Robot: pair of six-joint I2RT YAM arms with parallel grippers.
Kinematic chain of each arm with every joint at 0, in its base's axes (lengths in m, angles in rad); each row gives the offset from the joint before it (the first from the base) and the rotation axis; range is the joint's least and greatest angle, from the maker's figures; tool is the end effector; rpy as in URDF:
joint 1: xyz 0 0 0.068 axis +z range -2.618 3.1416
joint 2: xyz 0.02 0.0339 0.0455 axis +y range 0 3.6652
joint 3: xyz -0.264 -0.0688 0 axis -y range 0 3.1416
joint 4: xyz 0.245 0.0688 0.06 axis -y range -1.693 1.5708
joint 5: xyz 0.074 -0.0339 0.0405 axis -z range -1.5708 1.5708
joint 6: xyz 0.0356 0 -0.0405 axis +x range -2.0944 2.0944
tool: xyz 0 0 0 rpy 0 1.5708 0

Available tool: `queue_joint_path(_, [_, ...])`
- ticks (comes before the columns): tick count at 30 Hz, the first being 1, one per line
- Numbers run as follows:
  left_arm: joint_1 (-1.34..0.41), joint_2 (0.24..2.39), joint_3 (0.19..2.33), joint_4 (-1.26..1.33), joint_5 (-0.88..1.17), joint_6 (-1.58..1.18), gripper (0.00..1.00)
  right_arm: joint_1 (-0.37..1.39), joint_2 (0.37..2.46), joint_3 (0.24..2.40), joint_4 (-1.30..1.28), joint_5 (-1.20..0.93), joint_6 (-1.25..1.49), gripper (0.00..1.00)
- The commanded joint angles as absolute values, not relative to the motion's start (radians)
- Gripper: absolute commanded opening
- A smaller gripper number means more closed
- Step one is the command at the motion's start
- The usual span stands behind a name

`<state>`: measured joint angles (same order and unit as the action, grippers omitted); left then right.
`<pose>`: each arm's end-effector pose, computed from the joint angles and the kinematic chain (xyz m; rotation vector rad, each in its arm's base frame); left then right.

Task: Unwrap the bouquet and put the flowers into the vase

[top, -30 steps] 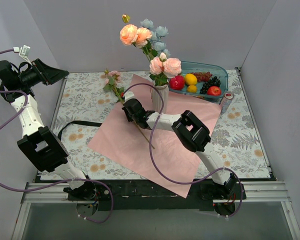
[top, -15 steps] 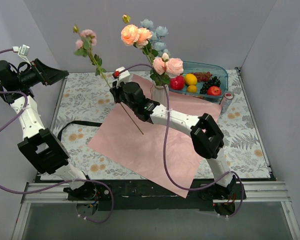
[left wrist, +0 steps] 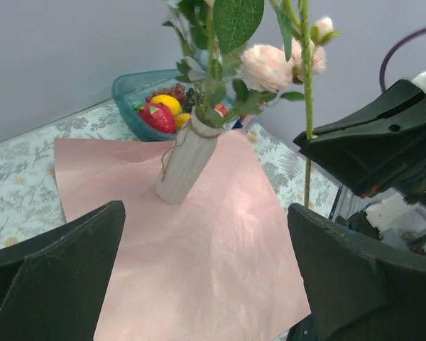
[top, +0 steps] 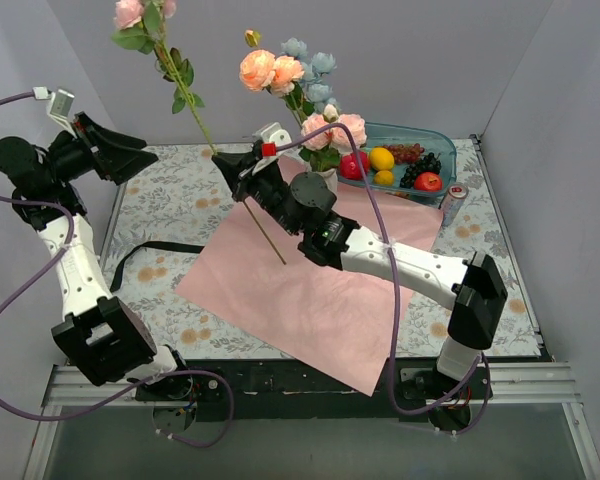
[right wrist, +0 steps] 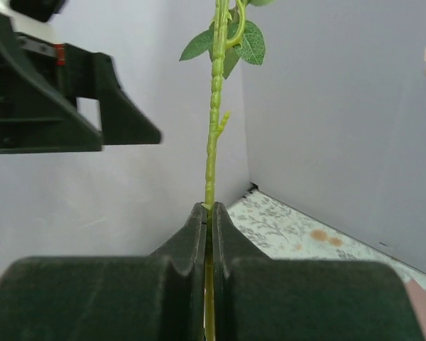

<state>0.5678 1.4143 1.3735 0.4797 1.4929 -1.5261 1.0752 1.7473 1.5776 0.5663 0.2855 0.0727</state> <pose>0.2683 0.1290 0.4569 -0.1381 1.7685 -1.5531 0.2075 0.3627 0.4329 -0.3508 1.1820 0.8380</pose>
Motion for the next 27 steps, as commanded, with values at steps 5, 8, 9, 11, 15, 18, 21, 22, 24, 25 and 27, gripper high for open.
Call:
queue_joint_path(5, [0.436,1.345,1.538,0.127,1.434,-1.206,0.98,1.154,1.591,1.528,0.773,0.305,-0.115,0.01])
queue_joint_path(8, [0.44,1.382,1.536,0.077,1.437,-1.187,0.98,1.146,1.528,1.497,0.912,0.276,-0.254,0.01])
queue_joint_path(9, [0.442,1.384,1.529,0.077,1.436,-1.184,0.98,1.137,1.516,1.487,0.951,0.235,-0.306,0.01])
queue_joint_path(11, [0.442,1.381,1.52,0.08,1.427,-1.18,0.98,1.079,1.477,1.457,1.02,0.169,-0.316,0.01])
queue_joint_path(15, [0.442,1.39,1.548,0.083,1.425,-1.193,0.98,0.959,1.413,1.437,1.106,0.057,-0.249,0.01])
queue_joint_path(18, [0.446,1.411,1.566,0.081,1.427,-1.209,0.98,0.879,1.361,1.401,1.141,0.034,-0.213,0.01])
queue_joint_path(21, [0.445,1.419,1.565,0.086,1.424,-1.209,0.98,0.81,1.309,1.324,1.198,0.043,-0.171,0.01])
queue_joint_path(22, [0.445,1.42,1.563,0.086,1.424,-1.21,0.98,0.789,1.289,1.304,1.241,0.041,-0.155,0.01])
queue_joint_path(24, [0.445,1.422,1.563,0.09,1.422,-1.209,0.98,0.729,1.27,1.241,1.279,0.047,-0.106,0.01])
queue_joint_path(25, [0.446,1.424,1.562,0.091,1.422,-1.204,0.98,0.712,1.264,1.227,1.299,0.045,-0.092,0.01])
queue_joint_path(27, [0.449,1.425,1.563,0.092,1.422,-1.201,0.98,0.664,1.267,1.195,1.319,0.043,-0.063,0.01])
